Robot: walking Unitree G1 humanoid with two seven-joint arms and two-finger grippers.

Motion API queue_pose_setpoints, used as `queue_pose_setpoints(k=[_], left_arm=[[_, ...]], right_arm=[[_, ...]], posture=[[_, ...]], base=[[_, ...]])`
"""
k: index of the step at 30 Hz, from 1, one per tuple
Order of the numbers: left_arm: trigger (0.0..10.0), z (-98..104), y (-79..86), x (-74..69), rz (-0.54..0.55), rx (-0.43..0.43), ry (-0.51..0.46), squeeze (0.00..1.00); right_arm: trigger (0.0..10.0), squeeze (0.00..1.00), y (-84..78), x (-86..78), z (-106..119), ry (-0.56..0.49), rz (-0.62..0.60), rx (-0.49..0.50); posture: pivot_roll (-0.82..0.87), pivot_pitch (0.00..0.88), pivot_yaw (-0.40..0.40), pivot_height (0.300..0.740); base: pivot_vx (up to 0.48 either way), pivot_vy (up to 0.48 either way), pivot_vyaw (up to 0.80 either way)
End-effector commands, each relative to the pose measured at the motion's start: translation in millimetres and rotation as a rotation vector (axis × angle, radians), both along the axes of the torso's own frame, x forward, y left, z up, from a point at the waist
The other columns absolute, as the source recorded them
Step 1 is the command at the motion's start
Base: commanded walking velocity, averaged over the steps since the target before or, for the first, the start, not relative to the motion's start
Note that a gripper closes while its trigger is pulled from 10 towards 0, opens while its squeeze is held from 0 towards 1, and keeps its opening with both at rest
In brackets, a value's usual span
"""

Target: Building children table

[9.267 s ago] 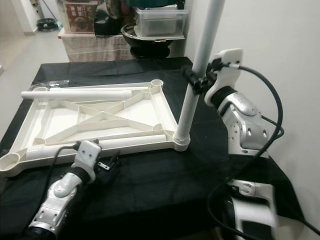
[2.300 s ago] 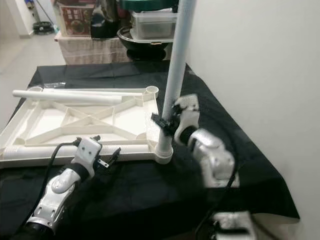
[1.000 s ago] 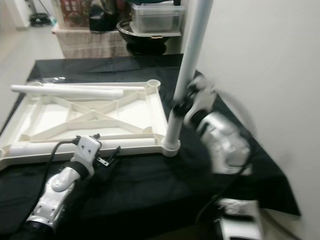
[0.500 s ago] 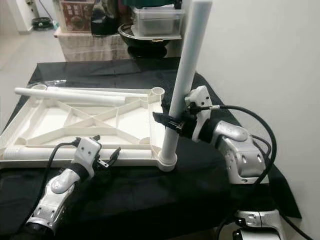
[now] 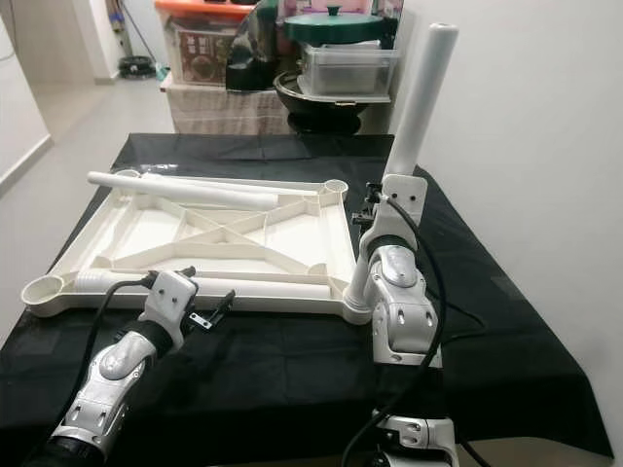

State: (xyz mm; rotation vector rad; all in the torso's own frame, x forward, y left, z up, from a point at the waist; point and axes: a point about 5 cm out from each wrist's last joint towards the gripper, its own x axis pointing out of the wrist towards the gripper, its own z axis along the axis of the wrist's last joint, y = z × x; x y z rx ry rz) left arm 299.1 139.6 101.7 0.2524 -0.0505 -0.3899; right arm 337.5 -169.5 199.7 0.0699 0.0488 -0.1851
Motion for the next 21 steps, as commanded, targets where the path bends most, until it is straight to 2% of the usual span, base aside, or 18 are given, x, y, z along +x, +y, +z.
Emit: queue_pose_setpoints(k=[1, 2, 3, 5, 6, 7, 9, 10, 12, 14, 15, 16, 17, 20, 21], left_arm=[[10.0, -4, -0.6, -0.6, -0.007, 0.008, 0.020, 0.00], [10.0, -4, -0.6, -0.7, -0.007, 0.008, 0.021, 0.00], [10.0, -4, -0.7, -0.5, -0.007, 0.007, 0.021, 0.00], [10.0, -4, -0.8, -0.4, -0.007, 0.006, 0.021, 0.00], [10.0, -4, -1.3, -0.2, -0.007, 0.005, 0.021, 0.00], [10.0, -4, -1.6, -0.1, -0.007, 0.004, 0.021, 0.00], [10.0, -4, -1.9, -0.1, -0.006, 0.002, 0.021, 0.00], [10.0, -4, -1.9, -0.1, -0.006, 0.002, 0.021, 0.00], [10.0, -5, -2.3, -0.2, -0.007, 0.003, 0.022, 0.00], [10.0, -5, -1.3, -0.1, -0.006, 0.005, 0.022, 0.00], [10.0, -5, -1.3, -0.1, -0.006, 0.005, 0.022, 0.00], [10.0, -4, -0.3, 0.1, -0.004, 0.006, 0.021, 0.00], [10.0, -4, 0.0, 0.0, -0.002, 0.007, 0.021, 0.00], [10.0, -4, 0.2, 0.0, -0.001, 0.007, 0.021, 0.00], [10.0, -5, -0.3, -0.6, -0.001, 0.007, 0.021, 0.00]], right_arm=[[10.0, 0.00, -12.8, -2.4, -34, 0.172, -0.039, 0.050], [10.0, 0.17, -12.3, 0.4, -24, 0.114, -0.003, 0.062], [10.0, 1.00, -13.0, 5.1, -15, 0.075, 0.045, 0.078], [10.0, 1.00, -13.5, 8.3, -8, 0.047, 0.078, 0.088], [10.0, 0.00, -17.6, 15.5, 3, 0.002, 0.160, 0.061], [10.0, 0.00, -20.4, 19.3, 10, -0.021, 0.205, 0.036], [10.0, 0.00, -21.0, 22.3, 25, -0.066, 0.402, 0.035], [10.0, 0.00, -21.0, 22.3, 25, -0.066, 0.402, 0.035], [10.0, 0.00, -20.3, 16.8, 35, -0.108, 0.629, -0.075], [10.0, 0.00, -19.9, 7.3, 33, -0.098, 0.833, -0.197], [10.0, 0.00, -19.9, 7.3, 33, -0.098, 0.833, -0.197], [10.0, 0.00, -20.4, 3.8, 27, -0.054, 0.922, -0.240], [9.9, 0.00, -19.1, 2.8, 23, -0.038, 0.959, -0.245], [9.9, 0.00, -18.3, 2.4, 22, -0.030, 0.983, -0.245], [0.0, 0.00, -15.0, 3.5, 3, 0.062, 1.002, -0.272]], posture=[[0.00, 0.000, -0.051, 0.740], [0.00, 0.000, -0.051, 0.740], [-0.01, 0.000, -0.049, 0.740], [-0.01, 0.000, -0.049, 0.740], [-0.01, 0.000, -0.053, 0.740], [-0.01, 0.000, -0.053, 0.740], [-0.01, 0.000, -0.053, 0.740], [-0.01, 0.000, -0.053, 0.740], [-0.01, 0.000, -0.052, 0.740], [-0.01, 0.000, -0.056, 0.740], [-0.01, 0.000, -0.056, 0.740], [-0.01, 0.000, -0.056, 0.740], [0.00, 0.000, -0.059, 0.740], [0.00, 0.000, -0.059, 0.740], [0.00, 0.000, -0.061, 0.740]], base=[[0.000, 0.000, 0.00], [0.000, 0.000, 0.00], [0.000, 0.000, 0.00], [0.000, 0.000, 0.00], [0.000, 0.000, 0.00], [0.000, 0.000, 0.00], [0.000, 0.000, 0.00], [0.000, 0.000, 0.00], [0.000, 0.000, 0.00], [0.000, 0.000, 0.00], [0.000, 0.000, 0.00], [0.000, 0.000, 0.00], [0.000, 0.000, 0.00], [0.000, 0.000, 0.00], [0.000, 0.000, 0.00]])
